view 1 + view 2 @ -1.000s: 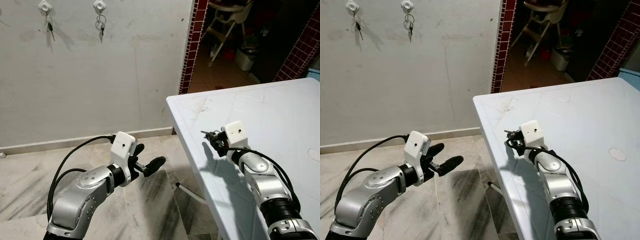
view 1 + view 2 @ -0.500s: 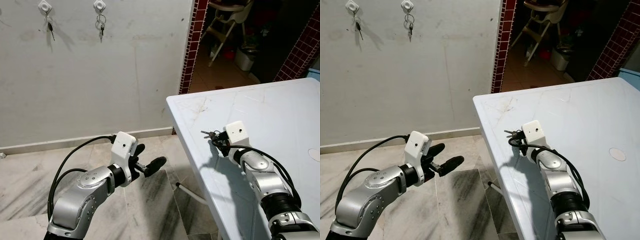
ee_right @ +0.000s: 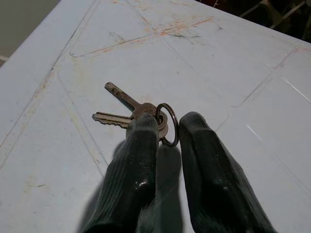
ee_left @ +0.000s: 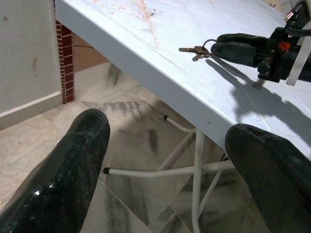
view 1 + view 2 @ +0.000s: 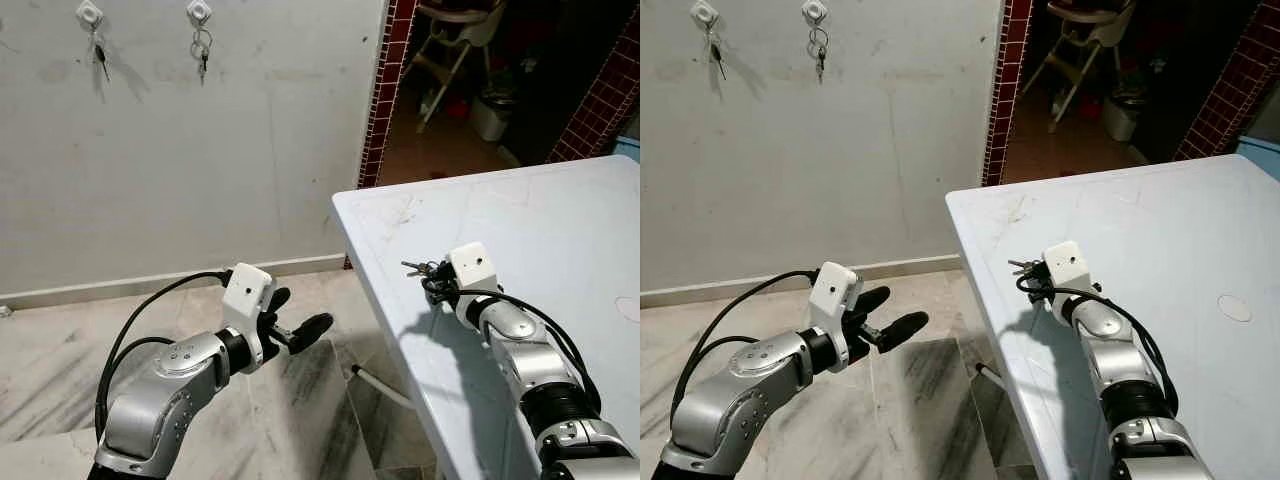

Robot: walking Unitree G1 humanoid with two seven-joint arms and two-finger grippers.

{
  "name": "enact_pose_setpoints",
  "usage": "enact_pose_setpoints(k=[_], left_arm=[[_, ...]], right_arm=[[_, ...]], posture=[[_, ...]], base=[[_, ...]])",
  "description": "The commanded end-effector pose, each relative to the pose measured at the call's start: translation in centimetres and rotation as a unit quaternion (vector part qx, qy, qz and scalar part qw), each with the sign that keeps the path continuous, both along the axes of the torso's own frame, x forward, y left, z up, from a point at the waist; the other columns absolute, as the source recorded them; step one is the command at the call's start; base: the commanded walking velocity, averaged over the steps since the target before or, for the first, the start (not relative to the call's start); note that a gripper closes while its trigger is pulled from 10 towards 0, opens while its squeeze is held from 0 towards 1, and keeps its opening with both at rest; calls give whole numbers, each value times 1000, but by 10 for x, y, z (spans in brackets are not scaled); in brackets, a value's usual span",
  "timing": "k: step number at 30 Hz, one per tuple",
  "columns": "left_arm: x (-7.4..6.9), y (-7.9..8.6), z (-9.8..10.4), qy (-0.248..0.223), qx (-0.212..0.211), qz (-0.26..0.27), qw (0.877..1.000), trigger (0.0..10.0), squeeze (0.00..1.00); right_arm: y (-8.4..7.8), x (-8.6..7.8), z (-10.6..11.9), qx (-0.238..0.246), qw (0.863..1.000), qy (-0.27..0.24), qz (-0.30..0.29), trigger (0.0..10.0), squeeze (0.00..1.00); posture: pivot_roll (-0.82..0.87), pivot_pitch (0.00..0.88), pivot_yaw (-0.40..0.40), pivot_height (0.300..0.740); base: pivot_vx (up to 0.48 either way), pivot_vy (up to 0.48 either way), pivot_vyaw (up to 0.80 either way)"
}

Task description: Hang keys on a hook

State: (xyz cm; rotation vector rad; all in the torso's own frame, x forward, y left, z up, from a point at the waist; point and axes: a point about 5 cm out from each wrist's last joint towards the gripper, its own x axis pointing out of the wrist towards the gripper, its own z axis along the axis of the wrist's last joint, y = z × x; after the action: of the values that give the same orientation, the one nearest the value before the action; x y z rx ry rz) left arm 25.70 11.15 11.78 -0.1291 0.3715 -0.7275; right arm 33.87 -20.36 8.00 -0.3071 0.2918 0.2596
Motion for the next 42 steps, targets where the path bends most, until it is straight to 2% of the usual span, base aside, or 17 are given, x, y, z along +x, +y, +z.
enact_pose_setpoints(k=[1, 3, 4, 5, 24, 27, 29, 30, 31, 32, 34, 35, 38, 42], left_arm=[[0, -2, 6, -9, 1, -10, 1000, 10000, 0], [0, -1, 6, -9, 1, -9, 1000, 10000, 0], [0, -1, 6, -9, 2, -9, 1000, 10000, 0], [0, -1, 6, -10, 1, -9, 1000, 10000, 0], [2, -2, 6, -12, 0, -10, 1000, 10000, 0], [2, -2, 7, -15, -1, -6, 1000, 10000, 0], [3, -1, 7, -16, -1, -4, 1000, 10000, 0], [3, 0, 6, -15, 0, -2, 1000, 10000, 0], [3, 0, 6, -15, 0, -2, 1000, 10000, 0], [3, 1, 5, -15, 2, -2, 1000, 10000, 0], [3, 1, 5, -14, 3, -3, 1000, 10000, 0], [3, 0, 5, -15, 2, -5, 1000, 10000, 0], [7, -4, 6, -17, -1, -6, 1000, 10000, 0], [10, -7, 6, -23, -5, -3, 1000, 10000, 0]], right_arm=[[2, 4, 3, -4, 1000, 0, 7, 3765, 0], [3, 4, 2, -6, 1000, 5, 8, 3725, 0], [3, 4, 2, -9, 1000, 6, 10, 4039, 0], [4, 4, 1, -12, 1000, 7, 11, 2471, 0], [-3, 3, -2, -14, 1000, 6, -12, 1647, 0], [-7, 6, 6, -10, 999, -20, -33, 1373, 0], [-8, 11, 21, 14, 996, -65, -52, 314, 0], [-4, 14, 33, 41, 993, -98, -50, 235, 0], [-4, 14, 33, 41, 993, -98, -50, 235, 0], [1, 16, 45, 65, 988, -131, -44, 431, 0], [4, 16, 51, 78, 985, -145, -44, 431, 0], [8, 17, 56, 81, 983, -160, -42, 824, 0], [15, 18, 66, 103, 976, -188, -45, 824, 0], [19, 18, 71, 113, 972, -203, -44, 706, 0]], posture=[[163, 0, -39, 740], [163, 0, -39, 740], [163, 0, -39, 740], [163, 0, -39, 740], [164, 0, -41, 740], [164, 0, -41, 740], [169, 0, -39, 740], [170, 0, -35, 740], [170, 0, -35, 740], [170, 0, -33, 740], [170, 0, -31, 740], [171, 0, -29, 740], [164, 0, -23, 740], [158, 0, -21, 740]], base=[[0, 0, 0], [0, 0, 0], [0, 0, 0], [0, 0, 0], [0, 0, 0], [0, 0, 0], [0, 0, 0], [0, 0, 0], [0, 0, 0], [0, 0, 0], [0, 0, 0], [0, 0, 0], [0, 0, 0], [0, 0, 0]])
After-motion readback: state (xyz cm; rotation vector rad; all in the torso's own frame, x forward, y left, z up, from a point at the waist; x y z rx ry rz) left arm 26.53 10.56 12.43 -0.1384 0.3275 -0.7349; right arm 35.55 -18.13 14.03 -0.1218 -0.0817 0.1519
